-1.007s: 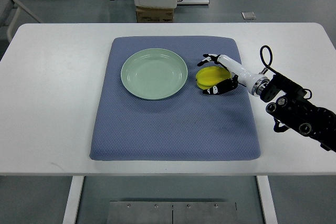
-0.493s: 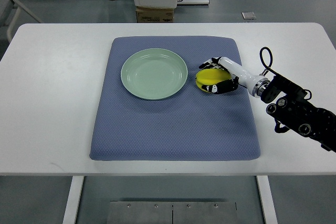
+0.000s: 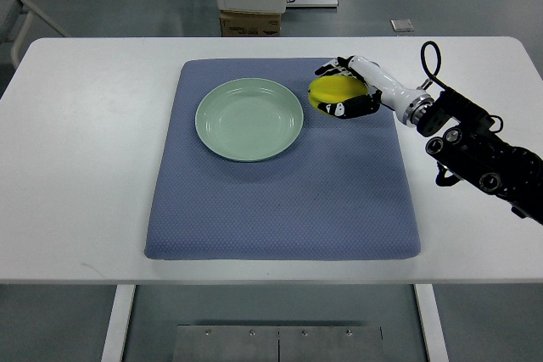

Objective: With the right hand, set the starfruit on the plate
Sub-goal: 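Carry the starfruit with the right hand over the green plate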

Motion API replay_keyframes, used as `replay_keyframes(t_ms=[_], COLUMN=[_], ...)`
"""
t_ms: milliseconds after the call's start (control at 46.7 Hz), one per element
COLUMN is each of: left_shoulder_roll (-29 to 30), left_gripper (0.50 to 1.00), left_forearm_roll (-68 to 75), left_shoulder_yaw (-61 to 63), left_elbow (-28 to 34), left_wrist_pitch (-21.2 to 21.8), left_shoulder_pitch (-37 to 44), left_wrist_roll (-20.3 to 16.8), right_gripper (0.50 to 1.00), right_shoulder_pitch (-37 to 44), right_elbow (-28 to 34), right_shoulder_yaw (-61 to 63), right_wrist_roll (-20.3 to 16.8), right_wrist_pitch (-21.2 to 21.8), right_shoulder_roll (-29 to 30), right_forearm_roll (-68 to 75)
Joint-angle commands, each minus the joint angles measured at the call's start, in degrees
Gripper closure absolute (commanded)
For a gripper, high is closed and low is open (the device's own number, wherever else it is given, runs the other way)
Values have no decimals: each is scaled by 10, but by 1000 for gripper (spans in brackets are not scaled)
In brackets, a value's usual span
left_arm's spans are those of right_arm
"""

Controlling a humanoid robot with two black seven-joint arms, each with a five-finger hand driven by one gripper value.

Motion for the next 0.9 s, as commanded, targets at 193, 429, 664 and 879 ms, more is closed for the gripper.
replay_keyframes(t_ms=[193, 429, 664, 879], left_shoulder_roll=[0, 0, 0, 0], left_gripper=[500, 500, 500, 500], left_forearm_roll=[-1, 0, 0, -1], left_shoulder_yaw=[0, 1, 0, 0], left_elbow=[0, 0, 0, 0], left_wrist_pitch=[0, 0, 0, 0], left_shoulder_pitch=[0, 0, 0, 0], left_wrist_roll=[0, 0, 0, 0], right_gripper=[1000, 1000, 1000, 1000], right_shoulder_pitch=[26, 51, 51, 50], right_elbow=[0, -2, -4, -5], right_shoulder_yaw=[0, -2, -5, -23], right_wrist_roll=[-22, -48, -74, -86], right_wrist_pitch=[-1, -1, -1, 0], right_shoulder_roll=[57, 108, 108, 108], right_forearm_roll=[16, 17, 17, 19])
